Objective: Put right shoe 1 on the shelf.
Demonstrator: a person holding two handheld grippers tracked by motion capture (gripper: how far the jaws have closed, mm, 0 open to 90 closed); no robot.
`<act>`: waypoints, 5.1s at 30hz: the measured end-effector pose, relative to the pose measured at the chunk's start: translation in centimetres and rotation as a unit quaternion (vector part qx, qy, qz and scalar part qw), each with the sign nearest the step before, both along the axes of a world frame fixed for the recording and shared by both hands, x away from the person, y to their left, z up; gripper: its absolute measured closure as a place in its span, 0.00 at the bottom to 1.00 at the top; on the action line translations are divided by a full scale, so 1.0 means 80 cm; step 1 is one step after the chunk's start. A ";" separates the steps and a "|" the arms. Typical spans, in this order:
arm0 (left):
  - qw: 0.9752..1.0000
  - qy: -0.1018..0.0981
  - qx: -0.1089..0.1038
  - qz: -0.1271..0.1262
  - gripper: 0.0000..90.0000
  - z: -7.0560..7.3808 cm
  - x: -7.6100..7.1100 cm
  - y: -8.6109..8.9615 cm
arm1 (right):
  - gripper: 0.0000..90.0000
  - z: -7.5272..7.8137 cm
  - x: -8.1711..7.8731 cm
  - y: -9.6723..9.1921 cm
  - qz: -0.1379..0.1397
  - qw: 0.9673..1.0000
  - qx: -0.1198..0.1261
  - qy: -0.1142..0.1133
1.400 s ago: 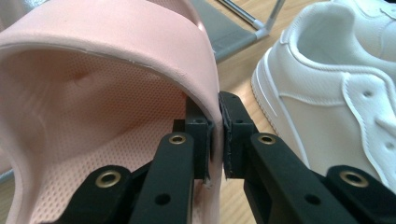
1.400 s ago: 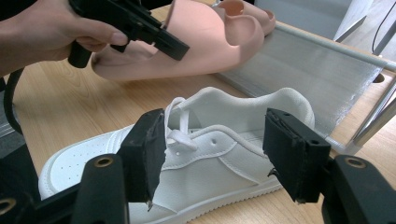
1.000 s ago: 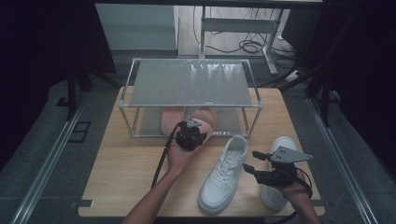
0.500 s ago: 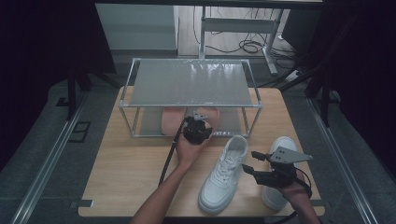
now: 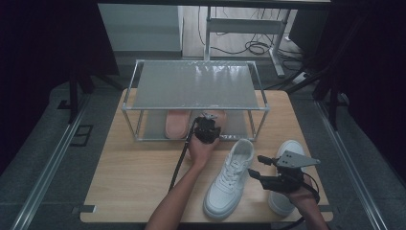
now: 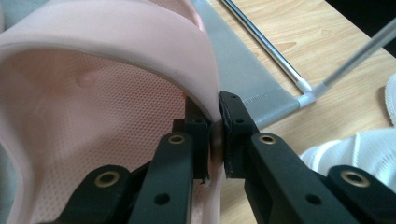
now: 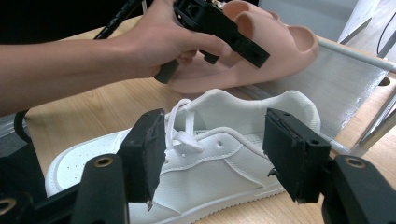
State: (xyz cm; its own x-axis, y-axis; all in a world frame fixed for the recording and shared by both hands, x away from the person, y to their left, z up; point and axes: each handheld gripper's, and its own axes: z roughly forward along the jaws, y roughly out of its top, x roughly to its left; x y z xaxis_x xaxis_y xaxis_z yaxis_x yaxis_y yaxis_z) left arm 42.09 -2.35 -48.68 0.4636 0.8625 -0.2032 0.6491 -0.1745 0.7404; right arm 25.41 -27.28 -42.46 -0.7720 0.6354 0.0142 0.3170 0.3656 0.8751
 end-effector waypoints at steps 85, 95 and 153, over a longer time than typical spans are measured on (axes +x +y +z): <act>0.982 -0.004 0.057 -0.181 1.00 0.004 -0.112 0.133 | 0.44 -0.002 -0.003 -0.001 -0.002 1.000 -0.006 0.001; 0.975 0.011 0.086 -0.205 1.00 -0.008 -0.096 0.117 | 0.44 -0.003 -0.002 0.001 -0.002 1.000 -0.006 0.003; 0.982 0.065 0.058 -0.168 1.00 -0.029 0.028 0.084 | 0.44 -0.002 -0.002 -0.006 -0.007 1.000 -0.002 -0.001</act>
State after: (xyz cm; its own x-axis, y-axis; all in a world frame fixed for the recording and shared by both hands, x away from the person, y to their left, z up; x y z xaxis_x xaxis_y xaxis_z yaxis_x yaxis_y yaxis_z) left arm 44.31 4.38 -51.04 0.7020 0.6868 -0.1885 0.6285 -0.4729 0.6176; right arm 25.21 -27.76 -42.58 -0.7629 0.6465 0.0104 0.3201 0.3637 0.8748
